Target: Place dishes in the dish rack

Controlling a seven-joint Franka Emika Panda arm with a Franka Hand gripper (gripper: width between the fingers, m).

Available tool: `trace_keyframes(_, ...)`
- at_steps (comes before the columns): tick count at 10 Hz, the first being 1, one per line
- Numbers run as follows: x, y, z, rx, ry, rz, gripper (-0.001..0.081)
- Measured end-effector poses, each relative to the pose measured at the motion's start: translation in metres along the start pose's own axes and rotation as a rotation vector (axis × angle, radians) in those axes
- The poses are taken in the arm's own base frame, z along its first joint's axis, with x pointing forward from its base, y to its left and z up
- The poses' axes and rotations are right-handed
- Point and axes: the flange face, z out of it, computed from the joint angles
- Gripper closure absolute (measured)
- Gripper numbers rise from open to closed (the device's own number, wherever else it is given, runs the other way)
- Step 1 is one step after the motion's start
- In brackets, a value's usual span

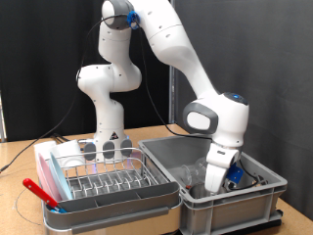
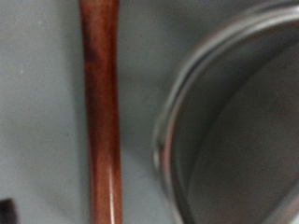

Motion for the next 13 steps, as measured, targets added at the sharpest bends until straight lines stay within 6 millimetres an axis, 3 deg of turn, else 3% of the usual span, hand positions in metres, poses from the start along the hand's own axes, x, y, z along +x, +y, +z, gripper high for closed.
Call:
trace_keyframes(2,0.001,0.000,0.000,0.001,0.000,0.003,0.0262)
trace_keyframes(3,0.002,0.001,0.001,0.000,0.001,0.007,0.0262)
trace_keyframes(4,0.003,0.003,0.001,-0.001,0.001,0.011,0.0438)
trace_keyframes(5,0.004,0.005,0.001,-0.002,0.002,0.015,0.0438)
trace_keyframes(7,0.006,0.006,0.001,-0.002,0.003,0.019,0.0745)
trace_keyframes(11,0.012,0.007,-0.009,0.031,0.025,0.023,0.0746)
trace_keyframes(13,0.016,0.005,-0.033,0.105,0.054,0.014,0.0746)
